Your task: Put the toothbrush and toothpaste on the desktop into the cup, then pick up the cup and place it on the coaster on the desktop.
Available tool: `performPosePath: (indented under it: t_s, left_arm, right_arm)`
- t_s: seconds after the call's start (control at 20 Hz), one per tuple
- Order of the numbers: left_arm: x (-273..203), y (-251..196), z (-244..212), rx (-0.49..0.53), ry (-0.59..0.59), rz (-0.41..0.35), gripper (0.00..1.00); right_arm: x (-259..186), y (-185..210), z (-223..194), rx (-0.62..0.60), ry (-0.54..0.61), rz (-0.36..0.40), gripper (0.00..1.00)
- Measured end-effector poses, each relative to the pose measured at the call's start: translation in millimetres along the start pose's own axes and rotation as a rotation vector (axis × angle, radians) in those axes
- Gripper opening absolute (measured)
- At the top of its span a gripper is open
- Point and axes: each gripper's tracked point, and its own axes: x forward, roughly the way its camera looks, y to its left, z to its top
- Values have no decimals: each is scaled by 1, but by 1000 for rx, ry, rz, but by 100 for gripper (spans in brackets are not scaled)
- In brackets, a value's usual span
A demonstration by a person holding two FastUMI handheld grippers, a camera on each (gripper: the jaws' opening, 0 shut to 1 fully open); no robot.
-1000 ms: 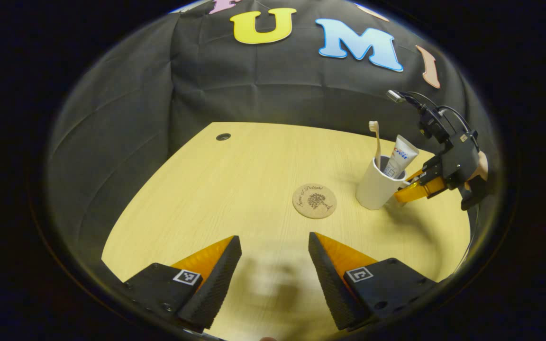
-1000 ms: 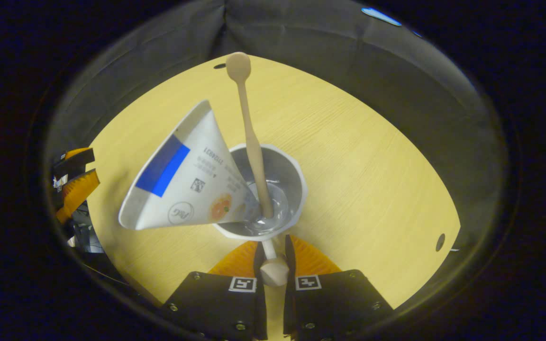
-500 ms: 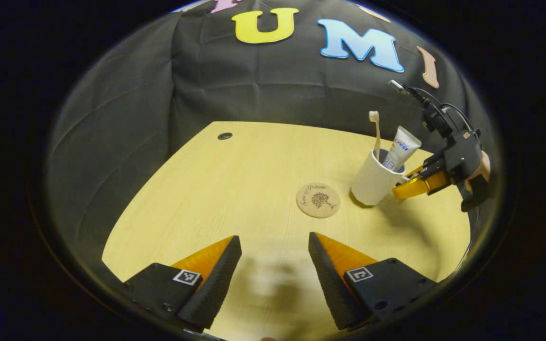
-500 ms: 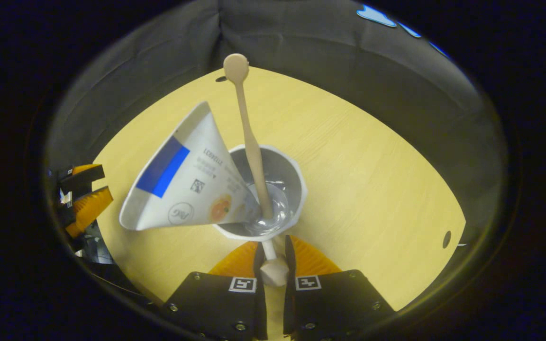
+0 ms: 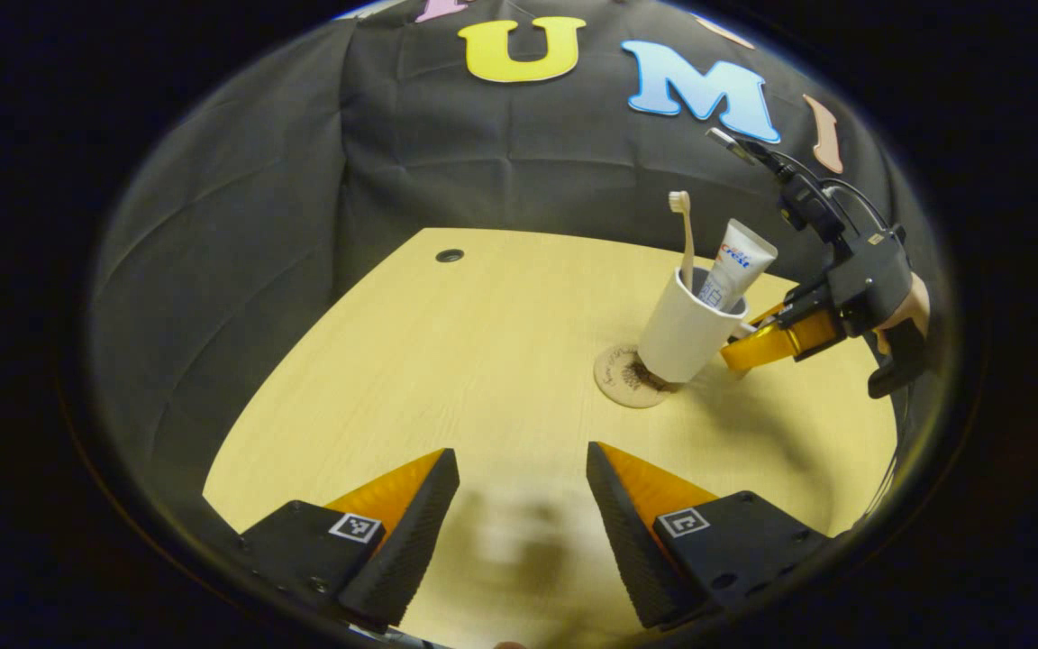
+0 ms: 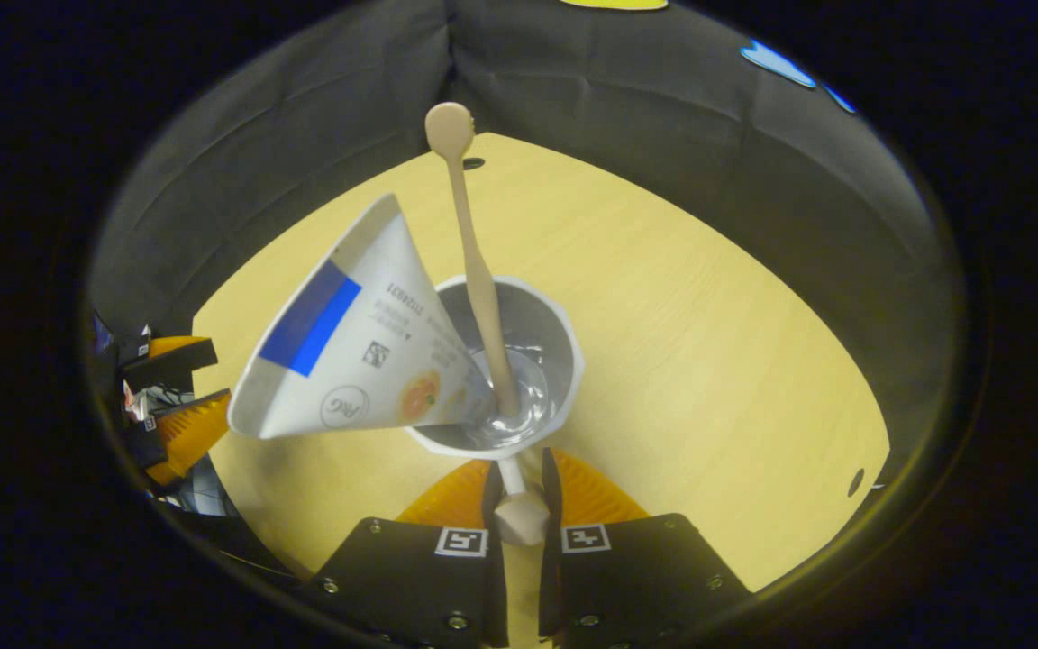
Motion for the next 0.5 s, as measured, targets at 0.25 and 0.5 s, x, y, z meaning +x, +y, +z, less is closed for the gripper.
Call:
performPosePath:
  t_s: [0.25,0.5]
  left_arm:
    - [-11,16,1,-26,8,25,95]
    - [-17,20,8,-33,12,28,95]
  right_arm:
    - [4,6,1,-16,29,-5,15]
    - [0,5,2,-12,62,-20,15]
